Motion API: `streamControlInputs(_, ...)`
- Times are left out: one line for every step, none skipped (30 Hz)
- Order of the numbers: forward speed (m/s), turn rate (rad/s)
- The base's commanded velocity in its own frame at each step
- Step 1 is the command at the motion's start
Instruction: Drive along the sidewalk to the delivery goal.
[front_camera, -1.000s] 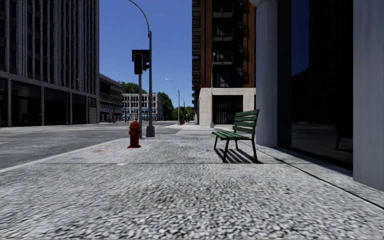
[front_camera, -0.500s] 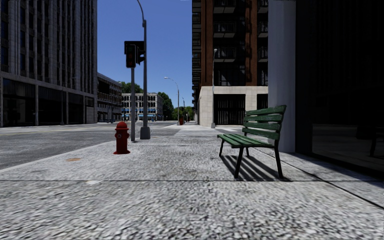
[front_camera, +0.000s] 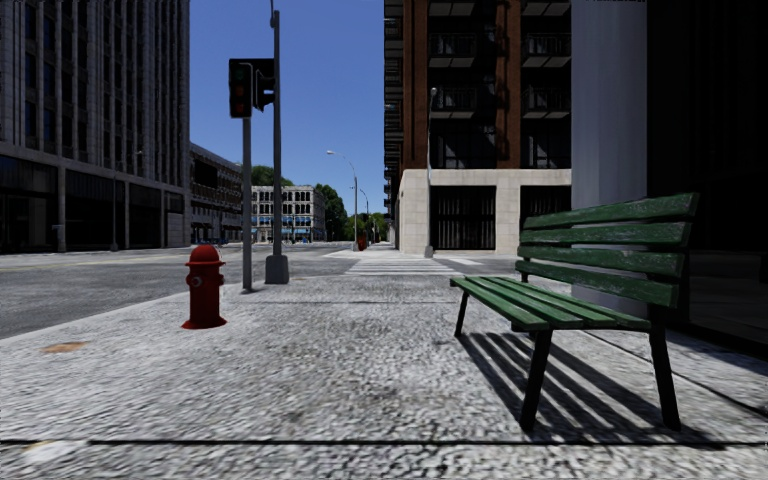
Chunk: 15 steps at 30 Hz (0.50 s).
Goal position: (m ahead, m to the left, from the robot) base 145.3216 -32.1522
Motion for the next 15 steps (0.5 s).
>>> streamControlInputs(2.00, 0.00)
streamControlInputs(2.00, 0.00)
streamControlInputs(2.00, 0.00)
streamControlInputs(2.00, 0.00)
streamControlInputs(2.00, 0.00)
streamControlInputs(2.00, 0.00)
streamControlInputs(2.00, 0.00)
streamControlInputs(2.00, 0.00)
streamControlInputs(2.00, 0.00)
streamControlInputs(2.00, 0.00)
streamControlInputs(2.00, 0.00)
streamControlInputs(2.00, 0.00)
streamControlInputs(2.00, 0.00)
streamControlInputs(2.00, 0.00)
streamControlInputs(2.00, 0.00)
